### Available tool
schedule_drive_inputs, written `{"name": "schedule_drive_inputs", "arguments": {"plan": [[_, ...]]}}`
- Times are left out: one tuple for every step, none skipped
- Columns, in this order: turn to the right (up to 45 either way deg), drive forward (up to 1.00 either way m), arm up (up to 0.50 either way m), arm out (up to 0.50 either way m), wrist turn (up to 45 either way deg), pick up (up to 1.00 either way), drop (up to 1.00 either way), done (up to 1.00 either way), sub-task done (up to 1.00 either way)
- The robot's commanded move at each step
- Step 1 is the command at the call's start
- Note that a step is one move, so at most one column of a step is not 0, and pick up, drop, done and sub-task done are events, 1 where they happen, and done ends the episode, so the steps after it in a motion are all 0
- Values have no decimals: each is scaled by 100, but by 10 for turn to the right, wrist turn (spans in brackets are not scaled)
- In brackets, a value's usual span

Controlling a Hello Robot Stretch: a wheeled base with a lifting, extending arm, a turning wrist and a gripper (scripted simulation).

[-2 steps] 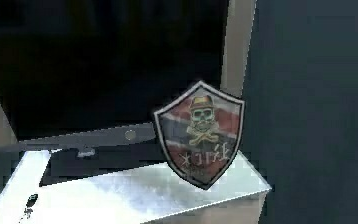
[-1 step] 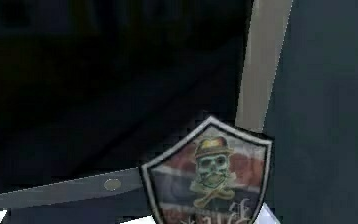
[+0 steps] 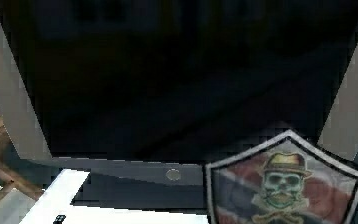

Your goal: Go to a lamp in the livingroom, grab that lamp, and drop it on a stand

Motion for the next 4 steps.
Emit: {"name": "schedule_drive_inputs", "arguments": {"plan": [[150,0,0,0,0,0,0,0,0],[30,0,0,0,0,0,0,0,0],[-90,0,0,0,0,0,0,0,0],[-30,0,0,0,0,0,0,0,0]]}}
